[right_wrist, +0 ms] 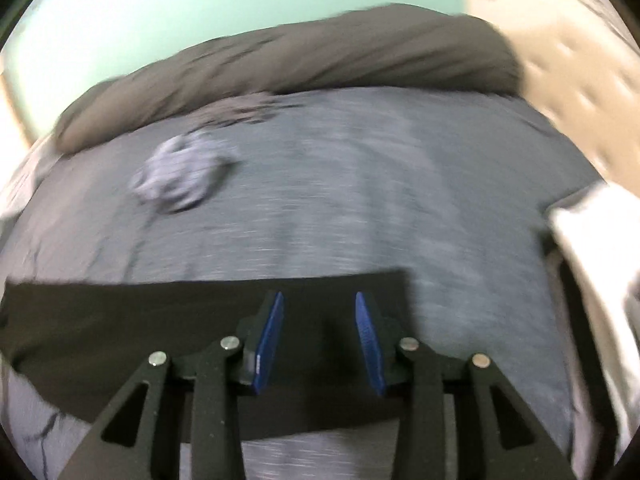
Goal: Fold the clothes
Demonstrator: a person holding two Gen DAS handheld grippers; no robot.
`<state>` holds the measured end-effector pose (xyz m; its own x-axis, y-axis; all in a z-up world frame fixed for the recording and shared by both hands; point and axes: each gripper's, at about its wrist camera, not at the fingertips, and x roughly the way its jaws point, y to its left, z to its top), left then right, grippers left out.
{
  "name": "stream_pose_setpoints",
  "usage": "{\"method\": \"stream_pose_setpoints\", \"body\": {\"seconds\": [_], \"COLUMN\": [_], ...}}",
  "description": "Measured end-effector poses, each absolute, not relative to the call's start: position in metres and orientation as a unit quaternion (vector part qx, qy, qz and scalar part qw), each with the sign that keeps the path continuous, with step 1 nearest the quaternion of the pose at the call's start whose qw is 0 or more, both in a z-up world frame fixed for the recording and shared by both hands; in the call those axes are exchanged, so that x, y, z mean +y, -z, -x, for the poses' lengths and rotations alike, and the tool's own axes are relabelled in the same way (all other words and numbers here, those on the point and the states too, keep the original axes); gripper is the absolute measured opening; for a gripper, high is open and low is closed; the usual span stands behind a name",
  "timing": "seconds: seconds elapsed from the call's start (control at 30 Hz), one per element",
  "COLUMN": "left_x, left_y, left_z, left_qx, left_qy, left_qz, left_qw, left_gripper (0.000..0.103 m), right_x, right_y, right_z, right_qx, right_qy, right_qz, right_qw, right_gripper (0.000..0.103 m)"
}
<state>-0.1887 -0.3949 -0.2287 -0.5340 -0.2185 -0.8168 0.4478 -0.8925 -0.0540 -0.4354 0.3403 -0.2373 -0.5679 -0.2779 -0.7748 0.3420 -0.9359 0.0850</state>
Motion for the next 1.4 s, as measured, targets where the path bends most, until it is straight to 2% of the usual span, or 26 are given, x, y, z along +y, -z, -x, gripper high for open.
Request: {"method": "stream_pose_setpoints", "body": {"seconds": [0.17,0.4,0.57,0.93,0.97,1.03,1.1,1.13,1.2,1.27,1.4], "left_x": [-0.407,-0.426,-0.435,-0.426,-0.424,-0.419,-0.412,-0.408,-0.402,-0.395,-0.395], "left_y": [0.231,0.248,0.259,0.263,0.261,0.258,0.253,0.251,0.244,0.237,0.218], "left_z": [0.208,0.238,0.244,0.241,0.239,0.235,0.232,0.23,0.227,0.221,0.21], "left_qx": [0.125,0.16,0.194,0.205,0.205,0.2,0.189,0.183,0.17,0.154,0.142], "left_qy": [0.866,0.851,0.848,0.855,0.856,0.859,0.864,0.866,0.873,0.88,0.892], "left_qz": [-0.449,-0.474,-0.467,-0.457,-0.457,-0.456,-0.454,-0.452,-0.447,-0.439,-0.415], "left_qw": [0.18,0.158,0.158,0.134,0.129,0.119,0.109,0.104,0.096,0.093,0.106], "left_gripper": [0.057,0.058,0.058,0.057,0.054,0.04,0.032,0.021,0.011,0.008,0.007], "right_x": [0.264,0.21,0.197,0.202,0.202,0.203,0.204,0.203,0.2,0.19,0.159], "right_y": [0.25,0.268,0.275,0.285,0.286,0.287,0.286,0.285,0.284,0.283,0.285], "right_z": [0.426,0.411,0.405,0.394,0.393,0.392,0.392,0.392,0.393,0.391,0.392], "right_qx": [0.06,0.069,0.074,0.061,0.061,0.06,0.056,0.052,0.045,0.061,0.105], "right_qy": [0.862,0.842,0.833,0.83,0.83,0.831,0.831,0.831,0.828,0.822,0.808], "right_qz": [-0.439,-0.447,-0.451,-0.457,-0.458,-0.457,-0.456,-0.456,-0.456,-0.457,-0.461], "right_qw": [0.247,0.295,0.311,0.313,0.312,0.312,0.312,0.314,0.322,0.335,0.352], "right_gripper": [0.04,0.04,0.04,0.04,0.04,0.04,0.04,0.04,0.041,0.05,0.052]}}
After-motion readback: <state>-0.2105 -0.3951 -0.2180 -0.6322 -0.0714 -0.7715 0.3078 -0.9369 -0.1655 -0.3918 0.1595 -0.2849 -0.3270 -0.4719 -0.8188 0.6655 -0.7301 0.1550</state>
